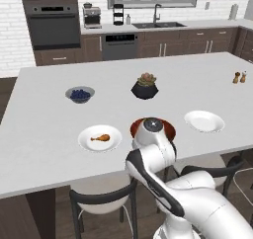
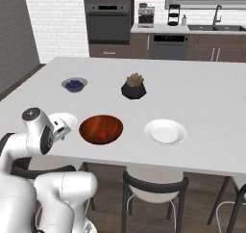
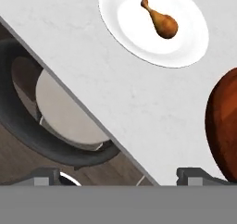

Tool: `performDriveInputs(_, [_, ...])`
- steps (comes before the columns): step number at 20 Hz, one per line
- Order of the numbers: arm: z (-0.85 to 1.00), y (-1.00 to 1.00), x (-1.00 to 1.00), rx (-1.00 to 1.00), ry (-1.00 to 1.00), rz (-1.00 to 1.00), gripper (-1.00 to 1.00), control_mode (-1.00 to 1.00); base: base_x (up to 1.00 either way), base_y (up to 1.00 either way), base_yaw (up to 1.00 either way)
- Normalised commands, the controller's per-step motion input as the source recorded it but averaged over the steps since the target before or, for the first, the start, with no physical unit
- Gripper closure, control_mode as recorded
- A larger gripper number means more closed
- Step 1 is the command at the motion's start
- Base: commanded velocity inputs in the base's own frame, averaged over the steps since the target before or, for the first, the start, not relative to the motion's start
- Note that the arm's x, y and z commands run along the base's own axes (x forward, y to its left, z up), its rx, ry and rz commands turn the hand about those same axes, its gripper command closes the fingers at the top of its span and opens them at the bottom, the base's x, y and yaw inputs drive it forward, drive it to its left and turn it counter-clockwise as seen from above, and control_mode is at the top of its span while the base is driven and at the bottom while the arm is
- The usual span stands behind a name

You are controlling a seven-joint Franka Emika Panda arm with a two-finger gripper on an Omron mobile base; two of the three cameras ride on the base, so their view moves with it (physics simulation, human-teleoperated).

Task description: Pick the chicken drumstick and bell pepper from their plates and place them in the bowl. Then put the bowl in the fridge.

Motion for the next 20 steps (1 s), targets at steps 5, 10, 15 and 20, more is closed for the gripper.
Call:
performDriveInputs(5, [0.20, 0.45, 0.41, -0.16, -0.06, 0.18, -1.00, -1.00, 0.00, 0.00, 0.00])
performDriveInputs(10, [0.30, 0.20, 0.85, -0.03, 0.00, 0.22, -1.00, -1.00, 0.00, 0.00, 0.00])
performDriveInputs(15, [0.47, 0.16, 0.97, 0.00, 0.03, 0.24, -1.00, -1.00, 0.00, 0.00, 0.00])
performDriveInputs(20, [0.48, 0.47, 0.90, -0.09, 0.00, 0.10, -1.00, -1.00, 0.00, 0.00, 0.00])
